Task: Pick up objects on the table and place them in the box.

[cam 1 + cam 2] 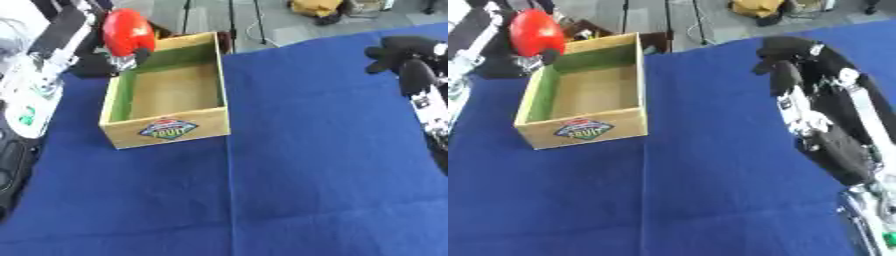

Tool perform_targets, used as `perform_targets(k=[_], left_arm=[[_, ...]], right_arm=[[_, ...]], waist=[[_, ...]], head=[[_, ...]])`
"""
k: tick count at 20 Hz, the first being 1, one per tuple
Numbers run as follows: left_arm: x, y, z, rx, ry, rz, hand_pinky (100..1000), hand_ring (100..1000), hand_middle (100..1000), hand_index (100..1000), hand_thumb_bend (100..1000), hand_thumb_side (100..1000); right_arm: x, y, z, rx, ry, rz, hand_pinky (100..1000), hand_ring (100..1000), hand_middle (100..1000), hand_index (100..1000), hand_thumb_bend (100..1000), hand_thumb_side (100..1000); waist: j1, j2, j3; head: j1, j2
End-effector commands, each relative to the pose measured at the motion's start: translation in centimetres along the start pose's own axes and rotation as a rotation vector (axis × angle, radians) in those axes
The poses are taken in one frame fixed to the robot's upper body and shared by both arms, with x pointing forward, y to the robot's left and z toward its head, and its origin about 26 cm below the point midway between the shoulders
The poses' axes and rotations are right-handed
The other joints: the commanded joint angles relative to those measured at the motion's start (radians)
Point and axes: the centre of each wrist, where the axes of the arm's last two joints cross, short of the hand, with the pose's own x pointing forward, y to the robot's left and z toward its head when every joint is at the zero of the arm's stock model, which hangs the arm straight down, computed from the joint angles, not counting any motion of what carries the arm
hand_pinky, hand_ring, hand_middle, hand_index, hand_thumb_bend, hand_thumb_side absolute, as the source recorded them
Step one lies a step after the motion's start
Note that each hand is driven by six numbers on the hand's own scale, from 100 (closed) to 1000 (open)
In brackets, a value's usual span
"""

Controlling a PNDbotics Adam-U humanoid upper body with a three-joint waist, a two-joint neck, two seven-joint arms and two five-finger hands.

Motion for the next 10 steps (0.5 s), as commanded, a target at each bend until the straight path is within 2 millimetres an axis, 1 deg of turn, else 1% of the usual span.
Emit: perform_targets(k=[1, 5, 8, 10], left_arm=[[-1.2, 1.5, -0.4, 0.060, 0.011, -0.033, 100, 199, 204, 447, 383, 794], [-2.2, 0.9, -0.3, 0.065, 0.036, -0.045, 100, 211, 208, 447, 382, 796], [-2.6, 0.8, -0.4, 0.076, 0.040, -0.058, 100, 234, 220, 450, 379, 806], [-2.9, 0.7, -0.5, 0.073, 0.049, -0.076, 100, 270, 255, 467, 370, 818]], right_arm=[[0.9, 0.2, -0.6, 0.021, -0.046, -0.012, 975, 860, 596, 805, 100, 583], [1.2, 0.4, -1.1, 0.041, -0.074, -0.024, 974, 860, 597, 806, 100, 588], [1.5, 0.8, -1.5, 0.059, -0.095, -0.039, 975, 860, 597, 806, 100, 586], [1.6, 1.0, -1.7, 0.072, -0.102, -0.047, 977, 861, 596, 806, 100, 585]], waist=[[0.000, -0.016, -0.007], [0.005, -0.007, -0.032], [0.010, 0.001, -0.053], [0.013, 0.006, -0.064]], head=[[0.020, -0.020], [0.038, -0.030], [0.055, -0.040], [0.062, -0.042]])
